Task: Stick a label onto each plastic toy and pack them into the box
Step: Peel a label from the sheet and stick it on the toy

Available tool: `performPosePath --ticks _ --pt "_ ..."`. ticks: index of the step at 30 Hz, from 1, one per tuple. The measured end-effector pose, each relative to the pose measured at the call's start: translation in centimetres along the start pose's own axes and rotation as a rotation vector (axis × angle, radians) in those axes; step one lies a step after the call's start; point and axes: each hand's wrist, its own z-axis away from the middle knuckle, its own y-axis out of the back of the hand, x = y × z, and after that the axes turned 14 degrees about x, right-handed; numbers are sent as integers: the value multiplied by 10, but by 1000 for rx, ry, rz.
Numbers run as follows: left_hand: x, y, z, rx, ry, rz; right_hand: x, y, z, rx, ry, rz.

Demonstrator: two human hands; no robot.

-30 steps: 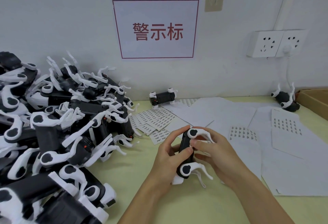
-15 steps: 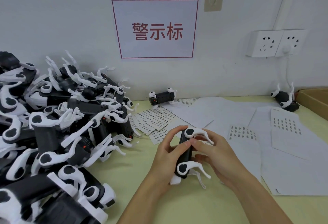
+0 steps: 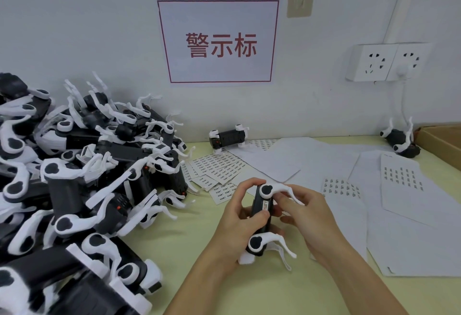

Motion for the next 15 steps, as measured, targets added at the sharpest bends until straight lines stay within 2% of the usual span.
performPosePath --ticks 3,8,15 --pt "3 0 1 -31 -8 19 0 -1 1 7 2 -23" --pt "3 -4 1 27 -18 -8 -1 -4 1 2 23 -19" --pt "6 -4 2 11 10 66 0 -3 0 44 53 -2"
